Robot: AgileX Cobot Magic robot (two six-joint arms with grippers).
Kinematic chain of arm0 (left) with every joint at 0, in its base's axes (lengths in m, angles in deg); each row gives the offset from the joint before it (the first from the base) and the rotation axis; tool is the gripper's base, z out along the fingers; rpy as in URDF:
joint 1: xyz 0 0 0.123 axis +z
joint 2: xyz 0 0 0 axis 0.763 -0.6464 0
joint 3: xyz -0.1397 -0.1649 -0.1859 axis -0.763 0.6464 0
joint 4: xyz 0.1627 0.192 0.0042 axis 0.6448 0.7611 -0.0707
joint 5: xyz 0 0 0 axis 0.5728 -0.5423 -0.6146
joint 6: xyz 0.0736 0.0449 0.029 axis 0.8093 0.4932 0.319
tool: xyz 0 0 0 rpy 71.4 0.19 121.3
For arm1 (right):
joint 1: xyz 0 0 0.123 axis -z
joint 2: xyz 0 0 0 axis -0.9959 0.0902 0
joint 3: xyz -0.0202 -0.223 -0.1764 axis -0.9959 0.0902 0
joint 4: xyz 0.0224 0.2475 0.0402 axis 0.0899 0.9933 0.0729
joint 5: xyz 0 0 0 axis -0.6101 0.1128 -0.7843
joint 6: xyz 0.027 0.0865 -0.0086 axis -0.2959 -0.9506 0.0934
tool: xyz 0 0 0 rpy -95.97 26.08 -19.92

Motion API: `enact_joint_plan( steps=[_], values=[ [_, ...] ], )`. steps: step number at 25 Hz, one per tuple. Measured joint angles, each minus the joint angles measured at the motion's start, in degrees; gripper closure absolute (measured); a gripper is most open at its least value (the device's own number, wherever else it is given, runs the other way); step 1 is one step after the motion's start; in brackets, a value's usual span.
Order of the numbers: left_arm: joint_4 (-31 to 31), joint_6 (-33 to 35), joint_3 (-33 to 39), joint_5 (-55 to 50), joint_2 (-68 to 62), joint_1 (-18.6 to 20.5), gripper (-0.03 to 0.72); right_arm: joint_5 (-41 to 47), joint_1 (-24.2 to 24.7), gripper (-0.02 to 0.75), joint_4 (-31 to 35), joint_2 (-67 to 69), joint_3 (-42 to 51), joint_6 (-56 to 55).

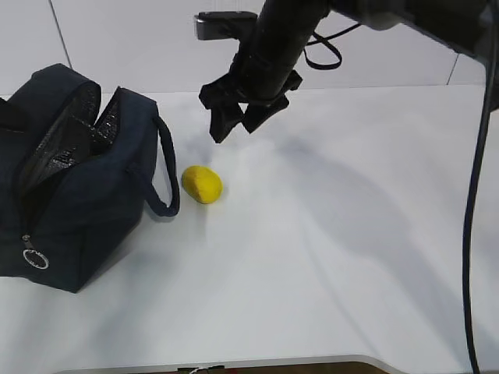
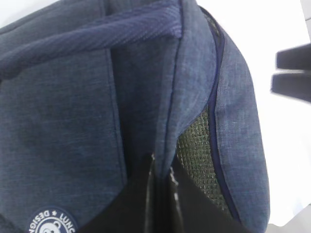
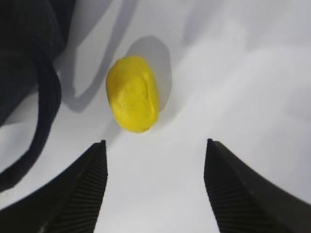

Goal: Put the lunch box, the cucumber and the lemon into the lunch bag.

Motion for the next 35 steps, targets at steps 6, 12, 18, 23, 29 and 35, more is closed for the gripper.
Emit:
enact_joint_plan(
  steps=[6,12,18,23,29,35],
  values=[
    [0.0,0.0,0.0,0.0,0.0,0.0,0.705,-0.1,0.0,0.238,0.2,-0.21,3.27,4.08],
    [0.0,0.0,0.0,0.0,0.0,0.0,0.705,-0.21,-0.12,0.238,2.57,-0.34,3.41,7.87],
    [0.0,0.0,0.0,0.0,0.0,0.0,0.705,-0.21,-0.67,0.238,4.06,-0.34,4.7,9.81],
    [0.0,0.0,0.0,0.0,0.0,0.0,0.705,-0.21,-0.67,0.238,4.28,-0.55,4.7,9.61],
    [0.0,0.0,0.0,0.0,0.0,0.0,0.705,-0.33,-0.67,0.238,4.28,-6.03,9.87,8.68],
    [0.0,0.0,0.0,0.0,0.0,0.0,0.705,-0.33,-0.67,0.238,5.91,-9.46,17.07,8.54]
  ],
)
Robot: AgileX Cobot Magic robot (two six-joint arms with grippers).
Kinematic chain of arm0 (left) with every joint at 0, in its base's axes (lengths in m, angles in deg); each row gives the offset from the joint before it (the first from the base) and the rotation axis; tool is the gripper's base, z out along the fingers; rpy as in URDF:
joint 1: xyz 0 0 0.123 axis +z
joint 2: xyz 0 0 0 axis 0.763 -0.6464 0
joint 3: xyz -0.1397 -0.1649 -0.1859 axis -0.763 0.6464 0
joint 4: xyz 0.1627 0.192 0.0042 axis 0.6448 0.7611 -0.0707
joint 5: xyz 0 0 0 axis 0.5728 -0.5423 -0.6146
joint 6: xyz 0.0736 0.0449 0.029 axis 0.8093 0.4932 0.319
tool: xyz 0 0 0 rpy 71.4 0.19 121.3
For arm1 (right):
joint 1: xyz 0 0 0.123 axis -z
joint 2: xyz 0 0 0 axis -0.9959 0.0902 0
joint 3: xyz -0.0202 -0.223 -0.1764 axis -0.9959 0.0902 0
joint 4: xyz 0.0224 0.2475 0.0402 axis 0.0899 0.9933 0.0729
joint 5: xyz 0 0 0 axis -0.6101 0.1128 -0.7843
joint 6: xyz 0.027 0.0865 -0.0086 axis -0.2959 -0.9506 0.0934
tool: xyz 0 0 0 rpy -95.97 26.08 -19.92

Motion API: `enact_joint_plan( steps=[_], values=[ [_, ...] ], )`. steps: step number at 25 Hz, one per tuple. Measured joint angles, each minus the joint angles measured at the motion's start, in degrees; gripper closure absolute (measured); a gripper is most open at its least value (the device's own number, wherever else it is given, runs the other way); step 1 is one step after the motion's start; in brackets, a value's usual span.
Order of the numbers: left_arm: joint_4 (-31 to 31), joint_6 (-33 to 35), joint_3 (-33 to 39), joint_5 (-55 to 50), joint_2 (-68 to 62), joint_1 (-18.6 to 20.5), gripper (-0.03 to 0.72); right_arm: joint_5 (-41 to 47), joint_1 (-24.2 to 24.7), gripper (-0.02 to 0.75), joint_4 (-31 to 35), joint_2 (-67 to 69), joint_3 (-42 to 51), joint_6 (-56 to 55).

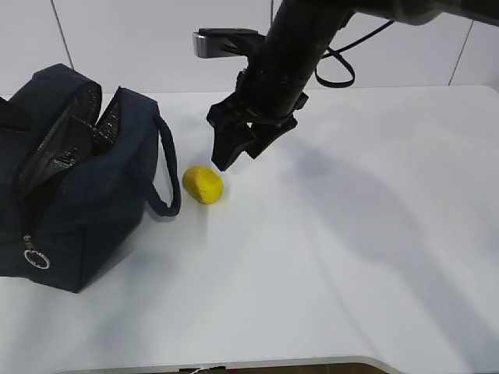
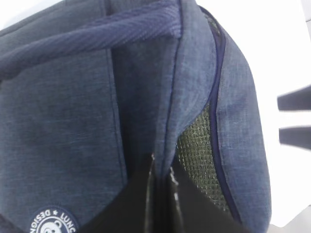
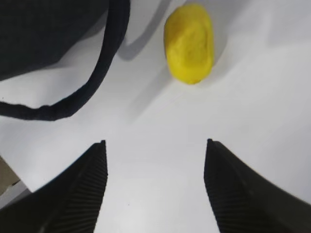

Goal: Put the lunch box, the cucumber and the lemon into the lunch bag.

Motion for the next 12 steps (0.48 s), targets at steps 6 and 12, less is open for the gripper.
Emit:
enact_joint_plan(
  steps=[6,12],
  values=[
    [0.0,0.0,0.0,0.0,0.0,0.0,0.705,-0.1,0.0,0.238,0.23,-3.49,4.6,0.0],
    [0.0,0.0,0.0,0.0,0.0,0.0,0.705,-0.23,0.0,0.238,0.33,-8.21,10.18,1.21]
  ],
)
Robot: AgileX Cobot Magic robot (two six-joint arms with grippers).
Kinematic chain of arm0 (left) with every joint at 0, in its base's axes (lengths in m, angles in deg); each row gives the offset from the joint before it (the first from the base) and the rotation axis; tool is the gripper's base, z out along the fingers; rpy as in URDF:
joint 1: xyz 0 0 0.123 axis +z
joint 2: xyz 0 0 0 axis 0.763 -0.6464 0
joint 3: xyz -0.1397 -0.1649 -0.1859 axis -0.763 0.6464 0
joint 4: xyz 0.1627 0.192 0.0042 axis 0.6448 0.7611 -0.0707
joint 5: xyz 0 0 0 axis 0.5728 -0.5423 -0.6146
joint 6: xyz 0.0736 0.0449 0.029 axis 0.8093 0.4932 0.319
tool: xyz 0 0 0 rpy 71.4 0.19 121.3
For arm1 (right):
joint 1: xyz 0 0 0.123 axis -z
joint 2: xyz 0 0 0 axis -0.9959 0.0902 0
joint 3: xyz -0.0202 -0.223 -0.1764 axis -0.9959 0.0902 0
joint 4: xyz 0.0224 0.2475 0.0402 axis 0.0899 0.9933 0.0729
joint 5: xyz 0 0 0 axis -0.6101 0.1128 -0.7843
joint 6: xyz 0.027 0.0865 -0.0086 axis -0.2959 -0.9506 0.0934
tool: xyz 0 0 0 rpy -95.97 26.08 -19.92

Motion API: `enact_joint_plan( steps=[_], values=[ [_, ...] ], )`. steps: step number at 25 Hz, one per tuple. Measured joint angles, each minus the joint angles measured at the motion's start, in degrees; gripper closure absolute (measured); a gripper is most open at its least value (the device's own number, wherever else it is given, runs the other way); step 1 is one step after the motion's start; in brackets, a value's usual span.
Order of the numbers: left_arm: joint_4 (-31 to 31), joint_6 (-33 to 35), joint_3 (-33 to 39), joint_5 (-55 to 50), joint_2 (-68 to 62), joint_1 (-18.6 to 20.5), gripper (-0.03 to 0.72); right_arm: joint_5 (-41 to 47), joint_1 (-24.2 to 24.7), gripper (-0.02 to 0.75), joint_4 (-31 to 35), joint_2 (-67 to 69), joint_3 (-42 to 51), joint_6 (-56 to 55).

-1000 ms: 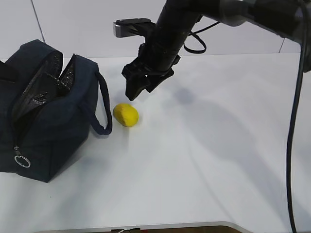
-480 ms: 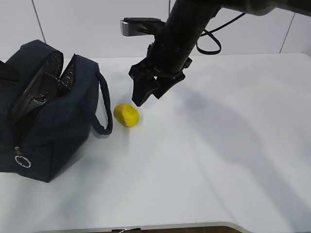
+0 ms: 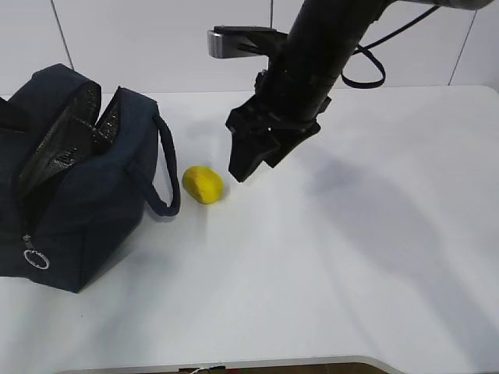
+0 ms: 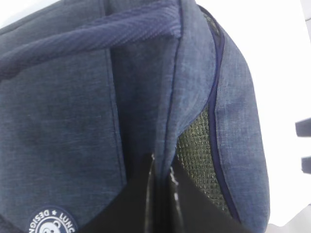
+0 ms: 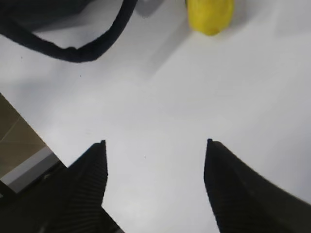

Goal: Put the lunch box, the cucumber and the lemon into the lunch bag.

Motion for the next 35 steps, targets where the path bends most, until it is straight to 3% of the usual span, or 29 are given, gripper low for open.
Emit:
enact_joint_plan(
  steps=[7,15,29,35],
  values=[
    [0.0,0.0,0.0,0.0,0.0,0.0,0.705,-2.87,0.0,0.238,0.48,-2.13,6.67,2.28],
    [0.0,0.0,0.0,0.0,0.0,0.0,0.705,-17.33,0.0,0.238,3.55,-1.91,6.83,6.53],
    [0.0,0.0,0.0,0.0,0.0,0.0,0.705,-28.97,0.0,0.238,6.44,6.3,6.91,11.33],
    [0.0,0.0,0.0,0.0,0.0,0.0,0.705,-32.91,0.0,0.238,14.0,7.14,6.91,15.49]
  ],
)
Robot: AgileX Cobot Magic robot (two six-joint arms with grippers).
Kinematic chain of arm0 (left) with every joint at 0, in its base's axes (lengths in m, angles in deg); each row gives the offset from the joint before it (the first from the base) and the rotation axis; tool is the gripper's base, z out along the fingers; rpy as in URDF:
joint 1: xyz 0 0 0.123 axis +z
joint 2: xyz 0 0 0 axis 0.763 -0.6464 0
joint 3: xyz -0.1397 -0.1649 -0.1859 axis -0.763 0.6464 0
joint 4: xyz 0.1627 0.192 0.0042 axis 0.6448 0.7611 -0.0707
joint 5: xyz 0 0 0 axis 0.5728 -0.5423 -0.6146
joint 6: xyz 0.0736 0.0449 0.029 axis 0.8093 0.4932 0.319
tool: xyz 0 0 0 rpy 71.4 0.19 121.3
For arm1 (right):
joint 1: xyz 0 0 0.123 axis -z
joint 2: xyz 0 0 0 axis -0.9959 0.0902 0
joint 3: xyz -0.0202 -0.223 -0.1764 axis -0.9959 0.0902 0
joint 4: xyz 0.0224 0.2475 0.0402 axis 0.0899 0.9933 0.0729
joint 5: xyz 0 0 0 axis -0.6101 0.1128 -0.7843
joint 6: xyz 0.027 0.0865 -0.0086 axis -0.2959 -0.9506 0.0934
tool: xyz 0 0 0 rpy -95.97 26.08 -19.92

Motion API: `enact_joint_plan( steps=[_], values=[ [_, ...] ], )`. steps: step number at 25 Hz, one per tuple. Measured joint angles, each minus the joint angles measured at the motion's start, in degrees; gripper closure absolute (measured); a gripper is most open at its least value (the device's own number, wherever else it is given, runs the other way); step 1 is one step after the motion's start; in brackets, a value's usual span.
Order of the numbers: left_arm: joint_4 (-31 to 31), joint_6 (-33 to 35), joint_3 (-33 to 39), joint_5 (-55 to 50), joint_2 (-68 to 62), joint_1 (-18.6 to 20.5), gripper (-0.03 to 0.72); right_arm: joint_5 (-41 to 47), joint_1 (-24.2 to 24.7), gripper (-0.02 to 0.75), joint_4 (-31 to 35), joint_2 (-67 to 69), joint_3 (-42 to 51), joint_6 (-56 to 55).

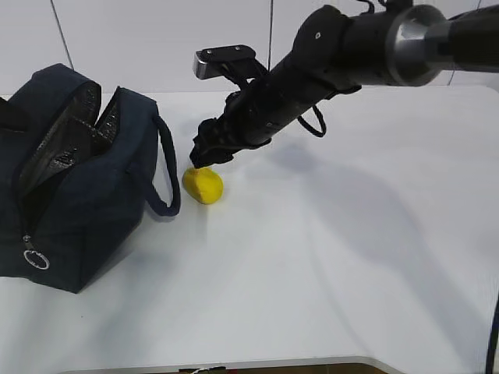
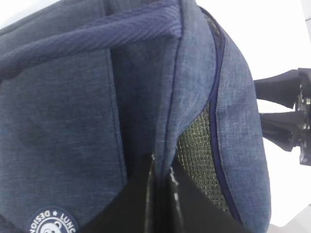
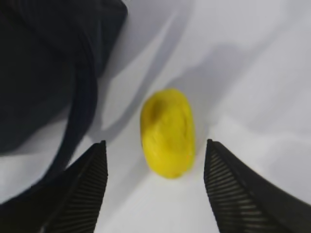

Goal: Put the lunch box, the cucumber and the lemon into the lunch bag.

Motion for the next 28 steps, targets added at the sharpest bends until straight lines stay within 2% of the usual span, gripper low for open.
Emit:
enact_joint_plan(
  steps=[5,10,13,17,28],
  values=[
    [0.0,0.0,0.0,0.0,0.0,0.0,0.705,-1.0,0.0,0.238,5.73,2.54,0.0,9.23],
    [0.0,0.0,0.0,0.0,0.0,0.0,0.705,-3.46,0.0,0.237,6.52,4.02,0.0,14.34],
    [0.0,0.0,0.0,0.11,0.0,0.0,0.705,-4.1,0.0,0.198,6.65,4.54,0.0,17.9],
    [0.0,0.04,0.0,0.3,0.0,0.0,0.705,-4.81,0.0,0.15,6.92,4.55,0.0,19.21],
    [0.0,0.04,0.0,0.44,0.0,0.0,0.705,-5.47,0.0,0.142,9.96,8.16,-0.85,20.23]
  ],
)
